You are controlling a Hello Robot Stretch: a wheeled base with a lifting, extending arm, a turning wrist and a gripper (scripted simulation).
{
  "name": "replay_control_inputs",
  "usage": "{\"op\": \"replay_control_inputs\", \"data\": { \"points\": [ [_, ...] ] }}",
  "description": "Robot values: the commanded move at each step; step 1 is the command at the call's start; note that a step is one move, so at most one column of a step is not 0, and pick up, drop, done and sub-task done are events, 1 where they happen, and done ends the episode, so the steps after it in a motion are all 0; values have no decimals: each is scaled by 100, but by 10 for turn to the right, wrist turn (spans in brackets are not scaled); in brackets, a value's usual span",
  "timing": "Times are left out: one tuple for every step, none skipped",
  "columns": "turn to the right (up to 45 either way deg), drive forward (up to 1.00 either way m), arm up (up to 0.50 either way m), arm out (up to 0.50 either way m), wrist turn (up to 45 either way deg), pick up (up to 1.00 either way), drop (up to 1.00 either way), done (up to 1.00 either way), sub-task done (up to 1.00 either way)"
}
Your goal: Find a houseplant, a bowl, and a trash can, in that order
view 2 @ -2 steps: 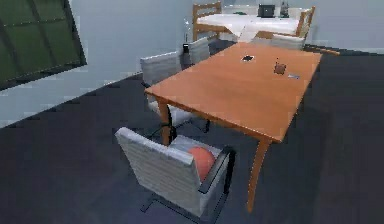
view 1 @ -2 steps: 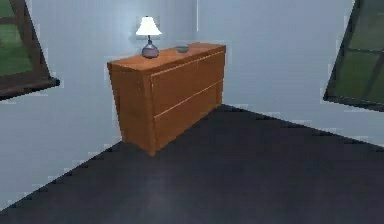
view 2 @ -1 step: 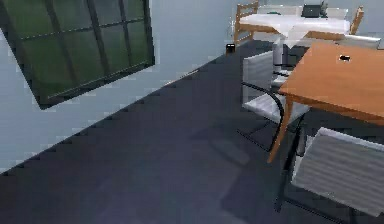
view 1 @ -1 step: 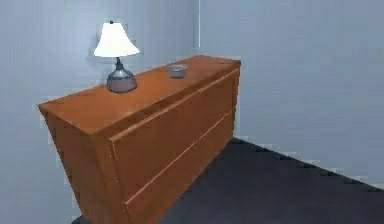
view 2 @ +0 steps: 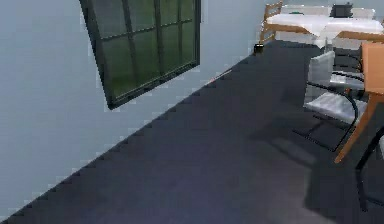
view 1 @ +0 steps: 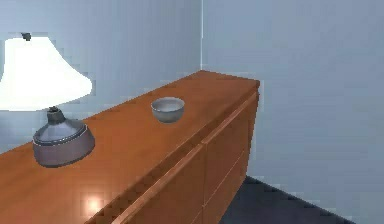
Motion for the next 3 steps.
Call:
{"op": "replay_control_inputs", "data": {
  "points": [
    [0, 0, 0, 0, 0, 0, 0, 0, 100],
    [450, 0, 0, 0, 0, 0, 0, 0, 0],
    [450, 0, 0, 0, 0, 0, 0, 0, 0]
  ]
}}
